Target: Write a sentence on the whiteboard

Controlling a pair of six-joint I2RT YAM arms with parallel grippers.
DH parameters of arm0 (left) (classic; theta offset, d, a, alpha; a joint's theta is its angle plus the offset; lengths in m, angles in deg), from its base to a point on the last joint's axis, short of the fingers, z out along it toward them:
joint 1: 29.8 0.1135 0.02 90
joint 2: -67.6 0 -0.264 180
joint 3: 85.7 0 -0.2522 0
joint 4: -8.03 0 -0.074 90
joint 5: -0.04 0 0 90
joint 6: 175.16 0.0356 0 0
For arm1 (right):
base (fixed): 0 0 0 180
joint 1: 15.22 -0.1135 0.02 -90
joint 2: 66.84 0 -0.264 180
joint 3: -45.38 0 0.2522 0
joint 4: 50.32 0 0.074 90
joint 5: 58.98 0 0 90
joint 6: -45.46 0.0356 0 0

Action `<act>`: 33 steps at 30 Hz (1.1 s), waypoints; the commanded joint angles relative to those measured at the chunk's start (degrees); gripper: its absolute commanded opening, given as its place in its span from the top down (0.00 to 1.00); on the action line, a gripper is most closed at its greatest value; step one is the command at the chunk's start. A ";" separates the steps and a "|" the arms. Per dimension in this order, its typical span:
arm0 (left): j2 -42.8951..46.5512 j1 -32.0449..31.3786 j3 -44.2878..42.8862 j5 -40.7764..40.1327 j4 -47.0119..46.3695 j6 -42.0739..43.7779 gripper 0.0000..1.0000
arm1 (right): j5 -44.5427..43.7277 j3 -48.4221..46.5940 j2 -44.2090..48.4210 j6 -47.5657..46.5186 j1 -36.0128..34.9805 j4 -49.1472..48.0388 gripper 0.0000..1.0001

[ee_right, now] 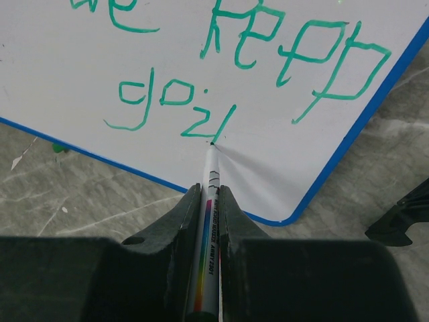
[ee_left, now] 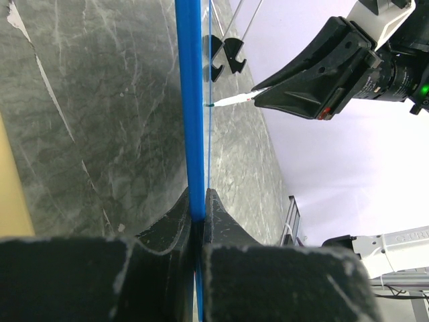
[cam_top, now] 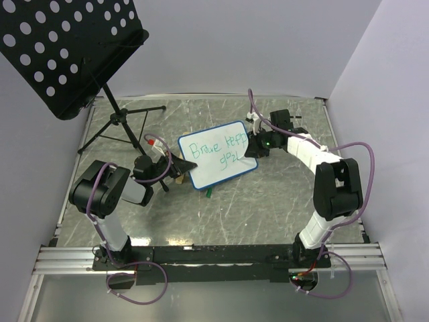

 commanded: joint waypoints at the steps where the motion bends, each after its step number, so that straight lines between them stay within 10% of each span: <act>1: 0.53 -0.50 -1.18 2.28 -19.40 1.77 0.99 | -0.10 -1.75 0.49 0.05 -0.47 -0.54 1.00; 33: 1.14 -0.41 -1.09 2.46 -18.87 2.20 0.99 | -2.48 -7.12 -4.53 1.29 1.90 -0.72 1.00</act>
